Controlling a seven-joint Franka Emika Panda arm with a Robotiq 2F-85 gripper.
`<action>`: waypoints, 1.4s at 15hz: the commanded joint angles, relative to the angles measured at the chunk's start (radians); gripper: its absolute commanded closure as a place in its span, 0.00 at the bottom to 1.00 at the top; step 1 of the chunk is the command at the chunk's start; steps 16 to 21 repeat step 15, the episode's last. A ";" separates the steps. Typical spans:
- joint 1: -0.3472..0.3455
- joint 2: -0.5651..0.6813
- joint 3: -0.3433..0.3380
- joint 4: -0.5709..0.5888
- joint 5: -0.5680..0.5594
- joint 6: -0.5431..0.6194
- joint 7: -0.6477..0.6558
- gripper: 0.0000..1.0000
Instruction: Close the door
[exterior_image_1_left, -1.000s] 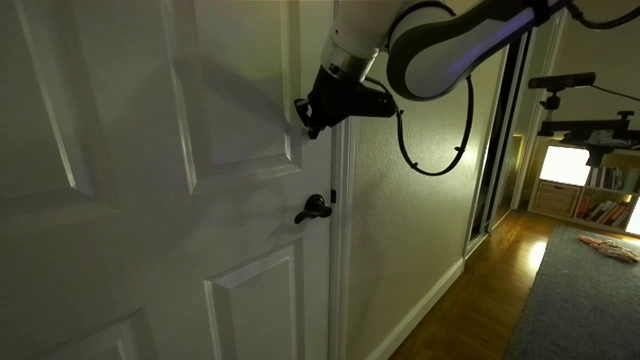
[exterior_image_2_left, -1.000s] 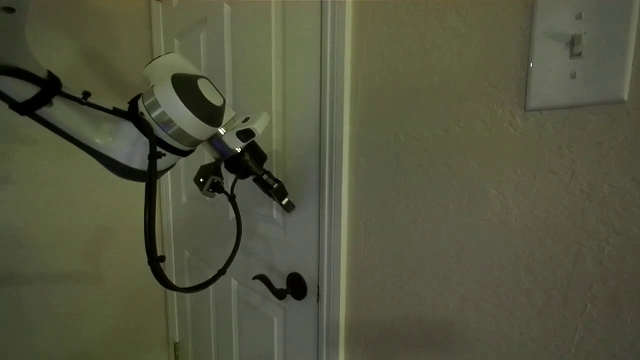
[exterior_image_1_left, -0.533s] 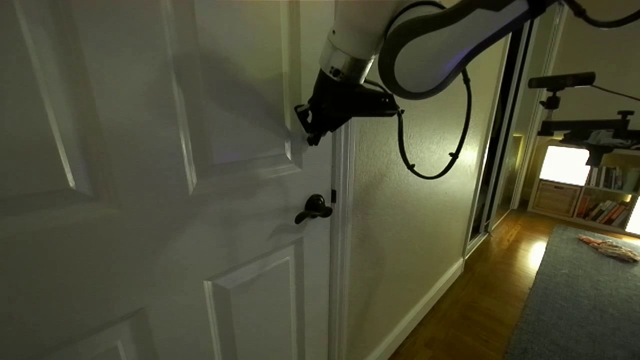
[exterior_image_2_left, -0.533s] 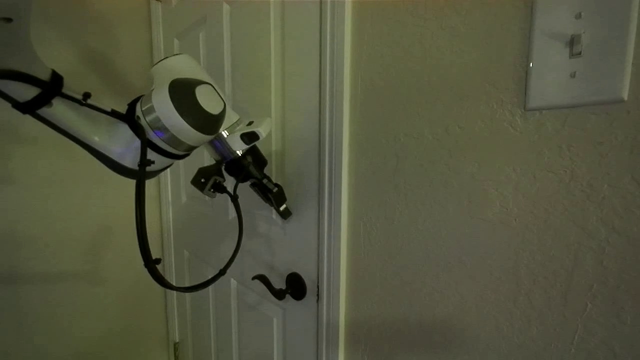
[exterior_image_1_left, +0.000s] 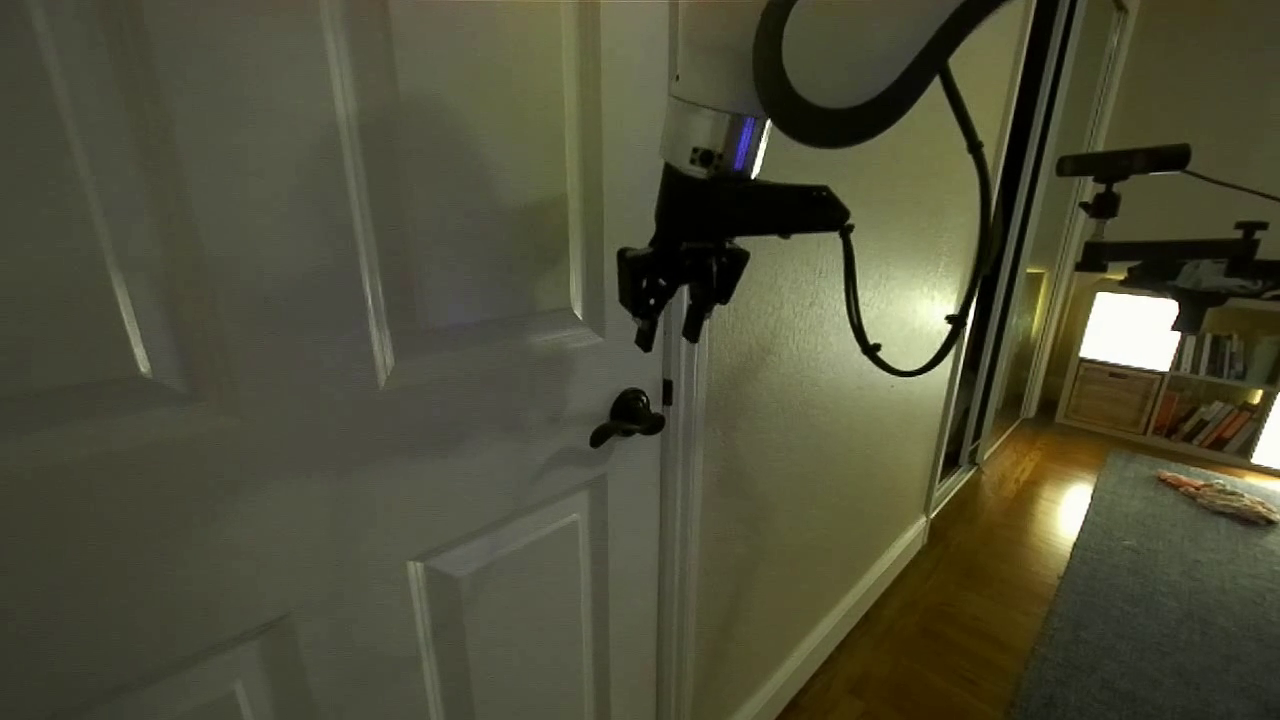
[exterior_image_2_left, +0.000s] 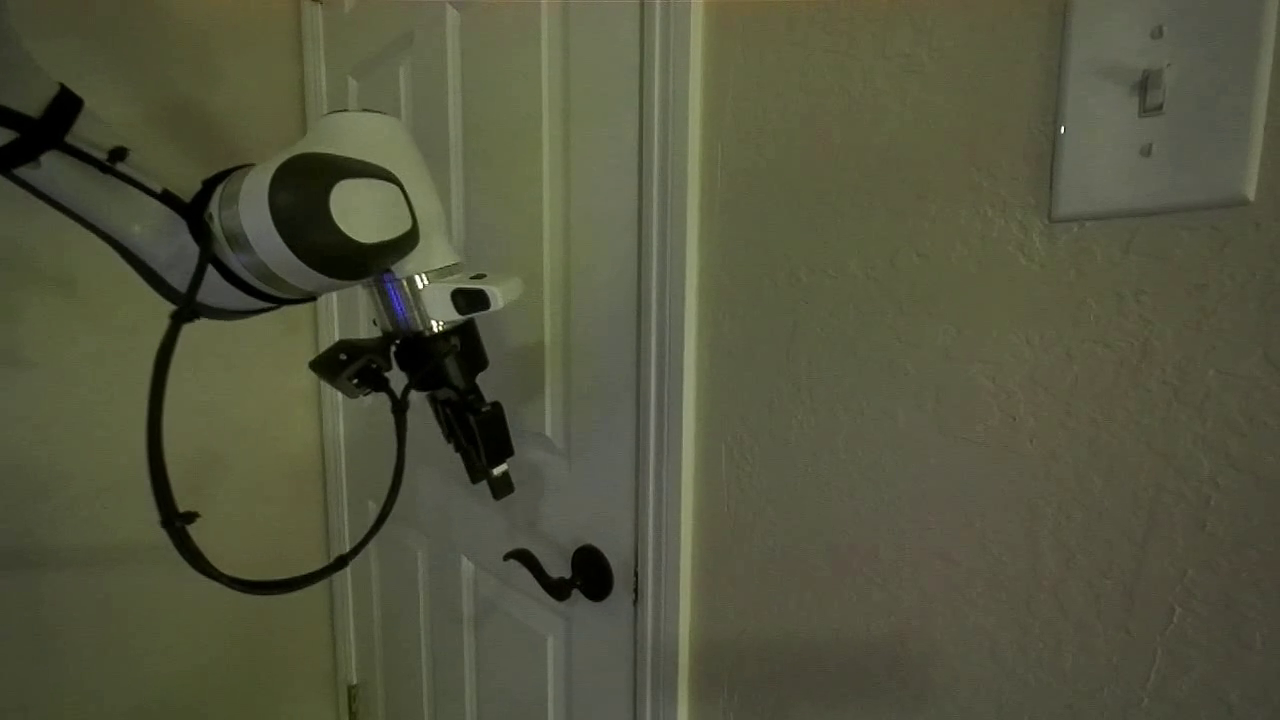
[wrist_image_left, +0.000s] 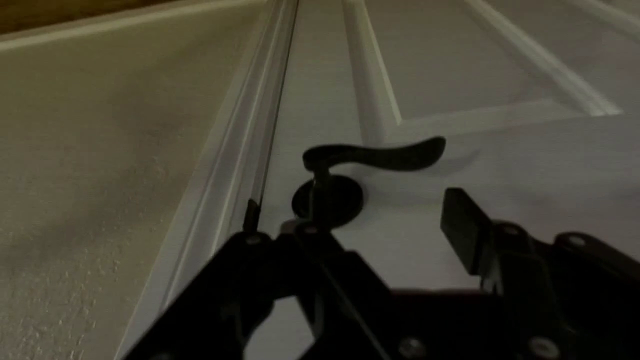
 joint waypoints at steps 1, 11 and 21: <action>0.001 -0.155 0.009 -0.158 0.120 -0.126 -0.125 0.08; -0.007 -0.443 0.026 -0.417 0.240 -0.403 -0.210 0.00; -0.008 -0.402 0.029 -0.375 0.216 -0.394 -0.208 0.00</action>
